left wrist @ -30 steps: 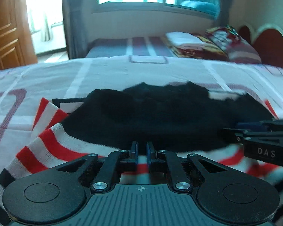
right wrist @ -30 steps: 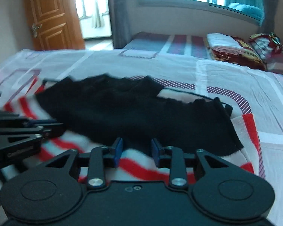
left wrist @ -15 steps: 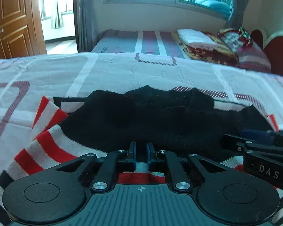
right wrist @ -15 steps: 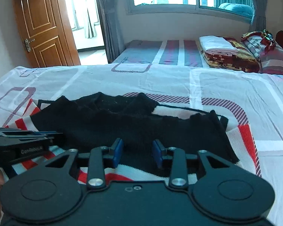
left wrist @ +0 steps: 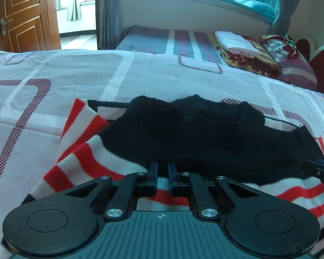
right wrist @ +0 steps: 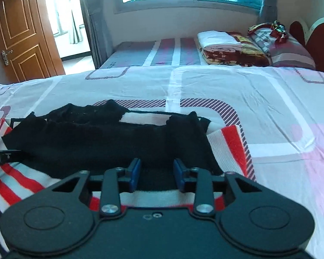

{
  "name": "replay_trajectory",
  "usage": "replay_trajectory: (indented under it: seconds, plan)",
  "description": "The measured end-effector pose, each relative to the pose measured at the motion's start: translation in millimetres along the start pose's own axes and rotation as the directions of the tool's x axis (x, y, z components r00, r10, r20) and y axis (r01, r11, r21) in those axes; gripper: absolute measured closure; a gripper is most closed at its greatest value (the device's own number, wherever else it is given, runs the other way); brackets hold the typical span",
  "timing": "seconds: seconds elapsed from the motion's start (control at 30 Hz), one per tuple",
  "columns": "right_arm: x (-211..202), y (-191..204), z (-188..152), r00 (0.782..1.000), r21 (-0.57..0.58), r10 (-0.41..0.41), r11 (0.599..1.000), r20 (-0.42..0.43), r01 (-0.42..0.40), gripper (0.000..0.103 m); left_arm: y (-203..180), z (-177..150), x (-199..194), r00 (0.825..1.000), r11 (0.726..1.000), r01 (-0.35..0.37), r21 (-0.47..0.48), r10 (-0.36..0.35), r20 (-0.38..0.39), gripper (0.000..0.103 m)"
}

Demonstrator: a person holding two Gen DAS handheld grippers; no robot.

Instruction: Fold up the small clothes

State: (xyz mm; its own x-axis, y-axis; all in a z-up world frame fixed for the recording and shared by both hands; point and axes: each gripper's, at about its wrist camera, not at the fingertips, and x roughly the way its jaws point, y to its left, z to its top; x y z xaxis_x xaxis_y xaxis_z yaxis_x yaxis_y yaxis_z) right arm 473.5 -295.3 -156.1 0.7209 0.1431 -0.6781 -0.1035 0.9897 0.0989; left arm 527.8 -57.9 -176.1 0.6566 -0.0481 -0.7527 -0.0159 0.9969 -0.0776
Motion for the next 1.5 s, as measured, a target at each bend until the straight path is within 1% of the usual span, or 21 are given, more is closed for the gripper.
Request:
replay_trajectory:
  seconds: [0.1,0.2,0.3,0.43,0.47,0.53,0.57,0.63,0.73,0.87,0.93,1.0,1.07,1.1,1.17,1.23,1.27,1.3,1.37,1.43,1.5]
  plan:
    - [-19,12,-3,1.0,-0.031,0.019,0.999,0.012,-0.018,0.062,1,-5,-14,1.0,0.999,0.027,0.024,-0.027,0.008,0.093]
    - [-37,25,-8,1.0,-0.074,0.022,0.997,0.011,-0.021,0.06,0,-15,-31,0.997,0.995,0.064,0.072,-0.066,0.026,0.093]
    - [-51,41,-15,0.999,-0.08,0.038,0.996,0.014,-0.037,0.057,3,-25,-38,0.996,0.992,0.085,0.097,-0.088,0.023,0.093]
    - [-56,68,-32,0.997,-0.07,0.077,0.995,0.014,-0.075,0.057,13,-40,-43,0.996,0.988,0.068,0.141,-0.076,0.053,0.093]
    - [-54,76,-38,0.997,-0.085,0.07,0.994,0.012,-0.069,0.057,19,-41,-43,0.996,0.989,0.068,0.133,-0.076,0.053,0.093]
    - [-49,85,-47,1.0,-0.126,0.024,0.992,0.011,-0.023,0.057,33,-44,-45,0.996,0.992,0.06,0.109,-0.067,0.06,0.093]
    - [-47,83,-51,1.0,-0.135,0.006,0.991,0.011,-0.004,0.055,40,-46,-46,0.996,0.993,0.053,0.107,-0.06,0.065,0.093]
    - [-45,72,-53,1.0,-0.108,-0.014,0.994,0.023,0.017,0.038,52,-50,-47,0.996,0.993,0.038,0.109,-0.046,0.071,0.093]
    - [-46,49,-53,0.999,-0.026,-0.032,0.999,0.02,0.032,0.033,67,-52,-49,0.997,0.997,0.031,0.077,-0.037,0.068,0.093]
    - [-47,47,-56,0.999,0.004,-0.04,0.999,0.013,0.039,0.033,74,-55,-59,0.997,0.998,0.026,0.058,-0.03,0.077,0.093]
    - [-58,49,-56,0.999,0.035,-0.021,0.999,0.026,0.02,0.043,72,-58,-74,0.993,0.999,0.023,0.047,-0.028,0.112,0.093]
    - [-73,52,-59,0.999,0.043,0.004,0.999,0.048,-0.006,0.045,66,-63,-88,0.988,0.997,0.047,0.069,-0.057,0.141,0.093]
    - [-84,52,-65,0.998,0.038,-0.001,0.999,0.059,-0.001,0.052,54,-70,-97,0.983,0.992,0.08,0.103,-0.095,0.156,0.093]
    - [-87,51,-68,0.999,0.046,0.001,0.999,0.05,-0.003,0.057,47,-74,-99,0.98,0.988,0.094,0.126,-0.114,0.161,0.093]
    - [-89,51,-73,0.999,0.054,0.005,0.998,0.038,-0.007,0.058,32,-80,-96,0.981,0.98,0.102,0.17,-0.128,0.147,0.093]
    - [-87,55,-78,1.0,0.037,0.001,0.999,0.026,-0.002,0.057,24,-84,-86,0.988,0.979,0.088,0.185,-0.11,0.112,0.093]
    - [-86,57,-80,1.0,0.023,0.002,1.0,0.02,-0.003,0.057,24,-87,-78,0.992,0.981,0.077,0.178,-0.093,0.084,0.093]
    - [-84,60,-83,1.0,0.002,-0.008,1.0,0.01,0.008,0.057,29,-90,-74,0.991,0.984,0.09,0.155,-0.103,0.084,0.093]
    - [-77,60,-91,0.999,-0.042,-0.039,0.998,-0.017,0.038,0.058,34,-94,-75,0.989,0.984,0.096,0.149,-0.111,0.095,0.093]
    - [-78,56,-101,0.999,-0.087,-0.046,0.995,-0.004,0.046,0.058,36,-95,-78,0.991,0.985,0.092,0.147,-0.106,0.087,0.093]
    - [-81,51,-104,0.999,-0.077,-0.044,0.996,-0.01,0.043,0.058,42,-93,-80,0.992,0.989,0.095,0.111,-0.103,0.068,0.093]
